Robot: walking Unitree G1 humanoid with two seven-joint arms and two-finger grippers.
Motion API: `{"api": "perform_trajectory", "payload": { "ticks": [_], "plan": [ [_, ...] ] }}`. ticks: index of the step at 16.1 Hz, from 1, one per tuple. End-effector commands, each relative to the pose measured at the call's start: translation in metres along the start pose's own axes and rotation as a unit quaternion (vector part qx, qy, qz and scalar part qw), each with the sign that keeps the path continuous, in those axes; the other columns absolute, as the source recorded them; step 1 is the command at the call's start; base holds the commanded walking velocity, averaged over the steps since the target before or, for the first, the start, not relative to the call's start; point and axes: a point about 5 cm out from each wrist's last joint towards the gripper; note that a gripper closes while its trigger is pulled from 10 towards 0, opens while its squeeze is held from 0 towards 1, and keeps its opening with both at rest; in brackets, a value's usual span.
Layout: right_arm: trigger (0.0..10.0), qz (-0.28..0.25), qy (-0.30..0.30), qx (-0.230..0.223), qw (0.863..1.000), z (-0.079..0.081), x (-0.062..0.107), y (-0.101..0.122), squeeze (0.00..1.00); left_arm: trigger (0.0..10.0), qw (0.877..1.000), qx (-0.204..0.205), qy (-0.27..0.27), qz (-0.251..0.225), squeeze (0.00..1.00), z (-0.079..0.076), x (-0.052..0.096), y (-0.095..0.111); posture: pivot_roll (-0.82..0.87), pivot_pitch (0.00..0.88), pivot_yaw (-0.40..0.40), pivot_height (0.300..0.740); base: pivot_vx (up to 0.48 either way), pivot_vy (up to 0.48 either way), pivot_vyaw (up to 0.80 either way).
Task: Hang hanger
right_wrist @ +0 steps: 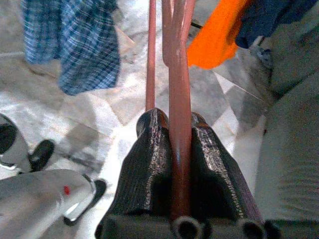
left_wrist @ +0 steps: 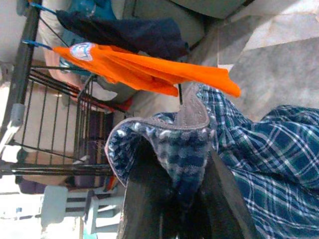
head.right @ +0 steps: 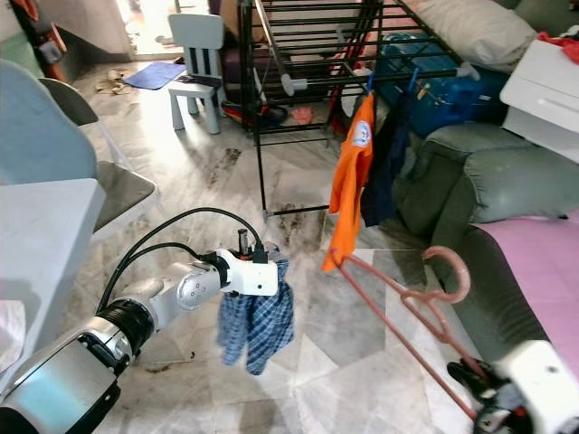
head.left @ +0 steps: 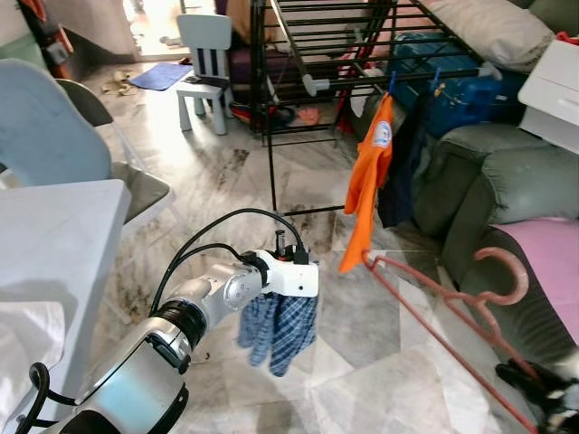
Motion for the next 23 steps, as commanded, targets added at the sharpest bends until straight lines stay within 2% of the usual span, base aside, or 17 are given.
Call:
{"api": "perform_trajectory", "payload": {
  "ticks": [1, 4, 6, 7, 8, 9, 10, 11, 12, 13, 14, 15, 16, 17, 20, 22, 23],
  "plan": [
    [10.0, -0.015, 0.014, 0.007, 1.0, -0.002, 0.005, 0.009, 0.0, 10.0, 1.0, 0.001, 0.003, 0.001, 0.0, 0.007, -0.001, 0.002, -0.1, 0.0, 0.002, 0.74, 0.0, 0.0, 0.0],
    [10.0, -0.001, 0.057, 0.01, 0.998, 0.004, 0.014, 0.007, 0.0, 10.0, 0.998, 0.033, -0.052, -0.009, 0.0, 0.008, 0.002, 0.001, -0.09, 0.0, 0.001, 0.74, 0.0, 0.0, 0.0],
    [10.0, 0.006, 0.065, 0.013, 0.998, 0.006, 0.014, 0.005, 0.0, 10.0, 0.993, 0.035, -0.113, -0.022, 0.0, -0.001, 0.006, 0.002, -0.09, 0.0, 0.003, 0.74, 0.0, 0.0, 0.0],
    [10.0, 0.007, 0.063, 0.008, 0.998, 0.006, 0.013, 0.003, 0.0, 10.0, 0.99, 0.011, -0.141, 0.0, 0.0, -0.009, 0.008, -0.006, -0.09, 0.0, 0.004, 0.74, 0.0, 0.0, 0.0],
    [10.0, 0.023, 0.05, 0.02, 0.998, 0.004, 0.009, -0.001, 0.0, 10.0, 0.986, 0.018, -0.158, 0.051, 0.0, -0.016, 0.012, -0.019, -0.09, 0.0, 0.005, 0.74, 0.0, 0.0, 0.0],
    [10.0, 0.043, 0.026, 0.036, 0.998, -0.001, 0.005, -0.008, 0.0, 10.0, 0.988, 0.06, -0.126, 0.065, 0.0, -0.012, 0.009, -0.02, -0.09, 0.0, 0.003, 0.74, 0.0, 0.0, 0.0],
    [10.0, 0.06, -0.027, 0.063, 0.996, -0.012, -0.002, -0.014, 0.0, 10.0, 0.983, 0.173, -0.037, 0.055, 0.0, 0.0, 0.001, -0.013, -0.09, 0.0, 0.003, 0.74, 0.0, 0.0, 0.0],
    [10.0, 0.061, -0.039, 0.067, 0.995, -0.014, -0.004, -0.015, 0.0, 10.0, 0.979, 0.198, -0.012, 0.053, 0.0, 0.003, -0.001, -0.011, -0.09, 0.0, 0.003, 0.74, 0.0, 0.0, 0.0],
    [10.0, 0.062, -0.102, 0.082, 0.989, -0.027, -0.009, -0.016, 0.0, 10.0, 0.954, 0.292, 0.066, 0.018, 0.0, 0.013, -0.005, -0.003, -0.08, 0.0, 0.003, 0.74, 0.0, 0.0, 0.0],
    [10.0, 0.054, -0.149, 0.087, 0.983, -0.037, -0.013, -0.013, 0.0, 10.0, 0.906, 0.413, 0.093, -0.005, 0.0, 0.014, -0.009, 0.003, -0.08, 0.0, 0.003, 0.74, 0.0, 0.0, 0.0],
    [10.0, 0.045, -0.176, 0.088, 0.979, -0.042, -0.015, -0.011, 0.0, 10.0, 0.874, 0.476, 0.095, -0.024, 0.0, 0.012, -0.012, 0.009, -0.08, 0.0, 0.002, 0.74, 0.0, 0.0, 0.0],
    [10.0, 0.038, -0.203, 0.085, 0.975, -0.047, -0.016, -0.009, 0.0, 10.0, 0.825, 0.551, 0.118, -0.036, 0.0, 0.013, -0.015, 0.011, -0.08, 0.0, 0.001, 0.74, 0.0, 0.0, 0.0],
    [10.0, 0.032, -0.219, 0.081, 0.972, -0.049, -0.018, -0.008, 0.0, 10.0, 0.792, 0.596, 0.127, -0.043, 0.0, 0.013, -0.016, 0.012, -0.08, 0.0, -0.002, 0.74, 0.0, 0.0, 0.0],
    [10.0, 0.023, -0.256, 0.082, 0.963, -0.055, -0.022, -0.006, 0.0, 10.0, 0.773, 0.615, 0.146, -0.057, 0.0, 0.018, -0.017, 0.016, -0.07, 0.0, -0.004, 0.74, 0.0, 0.0, 0.0],
    [10.0, -0.011, -0.284, 0.069, 0.956, -0.057, -0.034, 0.004, 0.0, 10.0, 0.761, 0.629, 0.145, -0.07, 0.0, 0.021, -0.018, 0.019, -0.07, 0.0, 0.001, 0.74, 0.0, 0.0, 0.0],
    [10.0, -0.021, -0.283, 0.079, 0.956, -0.053, -0.047, 0.008, 0.0, 10.0, 0.778, 0.613, 0.12, -0.072, 0.0, 0.019, -0.022, 0.029, -0.07, 0.0, 0.004, 0.74, 0.0, 0.0, 0.0],
    [10.0, -0.024, -0.283, 0.083, 0.955, -0.052, -0.051, 0.009, 0.0, 10.0, 0.782, 0.615, 0.074, -0.072, 0.0, 0.011, -0.025, 0.035, -0.07, 0.0, 0.003, 0.74, 0.0, 0.0, 0.0]
  ]
}}
Point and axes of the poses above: a point about 5 cm out from each wrist's last joint towards the gripper, its own x axis pointing back from the gripper into the wrist, its own y axis along the axis of the wrist's last joint, z = x × y, and after that the axes turned 14 degrees about x, right-handed
